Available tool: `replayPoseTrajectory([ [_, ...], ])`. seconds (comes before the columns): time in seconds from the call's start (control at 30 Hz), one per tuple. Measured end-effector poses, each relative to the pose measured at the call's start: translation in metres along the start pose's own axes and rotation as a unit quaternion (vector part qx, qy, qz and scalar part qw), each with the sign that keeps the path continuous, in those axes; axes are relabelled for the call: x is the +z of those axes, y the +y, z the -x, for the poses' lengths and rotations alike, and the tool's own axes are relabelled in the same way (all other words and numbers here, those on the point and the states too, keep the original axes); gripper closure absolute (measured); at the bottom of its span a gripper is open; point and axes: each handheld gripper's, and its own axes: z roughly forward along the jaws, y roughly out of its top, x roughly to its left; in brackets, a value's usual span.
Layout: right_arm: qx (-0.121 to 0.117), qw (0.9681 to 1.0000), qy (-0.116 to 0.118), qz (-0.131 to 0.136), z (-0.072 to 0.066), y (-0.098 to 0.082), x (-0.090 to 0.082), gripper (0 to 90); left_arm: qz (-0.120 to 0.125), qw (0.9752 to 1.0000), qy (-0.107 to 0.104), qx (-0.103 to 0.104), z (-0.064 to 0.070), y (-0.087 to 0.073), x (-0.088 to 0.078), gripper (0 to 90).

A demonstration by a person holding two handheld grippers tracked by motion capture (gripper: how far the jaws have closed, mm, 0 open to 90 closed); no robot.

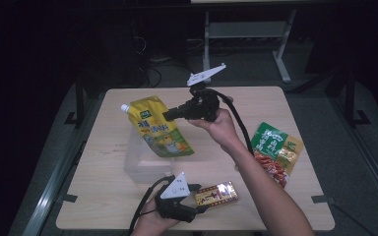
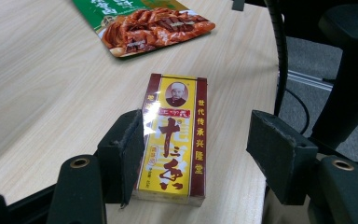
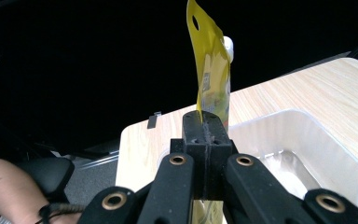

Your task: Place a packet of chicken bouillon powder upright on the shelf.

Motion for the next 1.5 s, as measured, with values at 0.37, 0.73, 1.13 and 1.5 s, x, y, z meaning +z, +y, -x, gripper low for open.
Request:
replayPoseTrajectory([
  [0.37,0.010,0.9996,0.008,-0.023,0.016,-0.006,0.051,90.0,-0.001,1.0000,-0.001,0.005,0.001,0.000,-0.001,35.0],
  [0.73,0.017,0.9992,-0.004,-0.035,0.026,-0.019,0.072,90.0,-0.001,1.0000,-0.006,-0.004,0.000,-0.002,0.001,35.0],
  [1.13,0.012,0.9964,-0.027,-0.080,0.030,-0.019,0.073,75.6,0.000,1.0000,-0.007,0.004,0.001,-0.001,0.002,35.0],
  [1.5,0.006,0.9865,-0.078,-0.144,0.031,-0.013,0.097,80.0,-0.002,0.9999,-0.009,0.007,0.002,-0.001,0.002,34.9],
])
